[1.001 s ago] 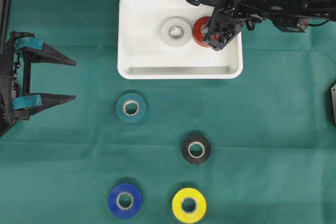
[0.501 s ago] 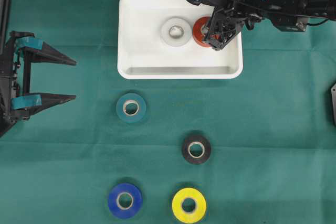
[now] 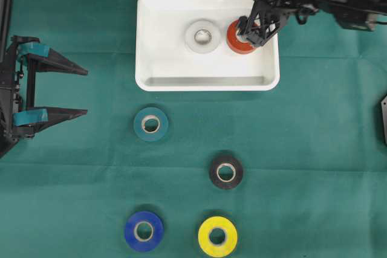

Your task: Pick up the tape from a random location and place it into the white case.

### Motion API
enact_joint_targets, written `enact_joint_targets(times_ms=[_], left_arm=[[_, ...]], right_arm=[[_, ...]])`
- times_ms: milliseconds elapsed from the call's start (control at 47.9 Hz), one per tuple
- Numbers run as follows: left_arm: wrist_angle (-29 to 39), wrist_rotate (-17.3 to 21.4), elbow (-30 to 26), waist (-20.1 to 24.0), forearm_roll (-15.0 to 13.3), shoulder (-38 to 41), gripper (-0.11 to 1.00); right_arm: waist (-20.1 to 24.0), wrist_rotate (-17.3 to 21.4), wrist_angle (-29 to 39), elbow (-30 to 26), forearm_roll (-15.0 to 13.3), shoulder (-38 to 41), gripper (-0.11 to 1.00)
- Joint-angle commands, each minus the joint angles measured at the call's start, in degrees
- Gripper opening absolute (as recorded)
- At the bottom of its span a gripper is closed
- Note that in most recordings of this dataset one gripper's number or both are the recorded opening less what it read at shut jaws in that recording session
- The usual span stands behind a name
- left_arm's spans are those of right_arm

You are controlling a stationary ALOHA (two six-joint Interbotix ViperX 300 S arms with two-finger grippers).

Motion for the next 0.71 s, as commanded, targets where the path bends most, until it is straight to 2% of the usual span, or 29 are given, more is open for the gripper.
enact_joint_targets(times_ms=[0, 250, 521, 688], left_arm=[[-0.5, 0.0, -1.1, 0.2, 0.1, 0.4, 0.96], [-0.4, 0.0, -1.0, 0.1, 0.1, 0.4, 0.96], [-0.4, 0.0, -1.1, 0.2, 0.1, 0.4, 0.96], [-0.4, 0.0, -1.1, 0.3, 0.1, 0.4, 0.96]], right_arm=[[0.2, -0.3, 1.1, -1.8, -0.6, -4.9, 0.89], [0.3, -0.4, 4.7, -2.5, -2.5, -12.3, 0.89], [0.5, -0.4, 4.7, -2.0, -2.6, -13.1, 0.89], [4.3, 0.0, 3.5, -2.0, -2.6, -13.1, 0.88]])
